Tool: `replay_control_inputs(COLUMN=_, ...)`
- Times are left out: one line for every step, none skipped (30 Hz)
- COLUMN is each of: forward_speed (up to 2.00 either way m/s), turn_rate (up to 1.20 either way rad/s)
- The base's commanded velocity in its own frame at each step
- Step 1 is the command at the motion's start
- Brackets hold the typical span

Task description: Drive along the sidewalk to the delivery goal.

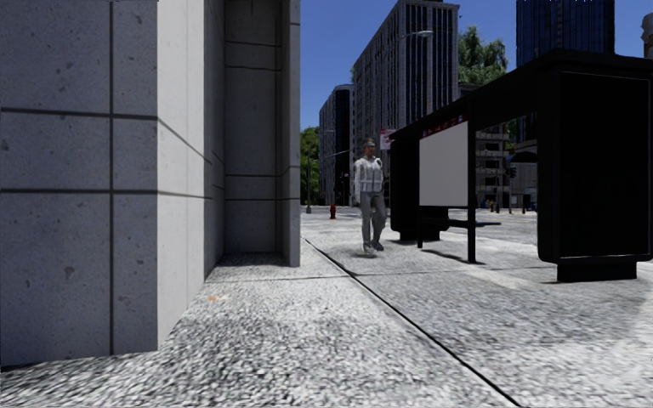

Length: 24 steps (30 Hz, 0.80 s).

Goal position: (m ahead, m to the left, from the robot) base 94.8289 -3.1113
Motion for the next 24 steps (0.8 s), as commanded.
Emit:
replay_control_inputs(forward_speed=2.00, turn_rate=0.01)
replay_control_inputs(forward_speed=2.00, turn_rate=0.01)
replay_control_inputs(forward_speed=2.00, turn_rate=0.01)
replay_control_inputs(forward_speed=2.00, turn_rate=0.01)
replay_control_inputs(forward_speed=2.00, turn_rate=0.01)
replay_control_inputs(forward_speed=2.00, turn_rate=0.00)
replay_control_inputs(forward_speed=2.00, turn_rate=0.00)
replay_control_inputs(forward_speed=2.00, turn_rate=0.00)
replay_control_inputs(forward_speed=2.00, turn_rate=0.00)
replay_control_inputs(forward_speed=2.00, turn_rate=0.00)
replay_control_inputs(forward_speed=2.00, turn_rate=0.00)
replay_control_inputs(forward_speed=2.00, turn_rate=0.00)
replay_control_inputs(forward_speed=2.00, turn_rate=0.00)
replay_control_inputs(forward_speed=2.00, turn_rate=0.05)
replay_control_inputs(forward_speed=2.00, turn_rate=0.06)
replay_control_inputs(forward_speed=2.00, turn_rate=0.07)
replay_control_inputs(forward_speed=2.00, turn_rate=0.07)
replay_control_inputs(forward_speed=1.97, turn_rate=0.00)
replay_control_inputs(forward_speed=1.88, turn_rate=0.00)
replay_control_inputs(forward_speed=1.61, turn_rate=0.00)
replay_control_inputs(forward_speed=1.61, turn_rate=0.00)
replay_control_inputs(forward_speed=1.38, turn_rate=0.00)
replay_control_inputs(forward_speed=1.11, turn_rate=0.00)
replay_control_inputs(forward_speed=1.01, turn_rate=0.00)
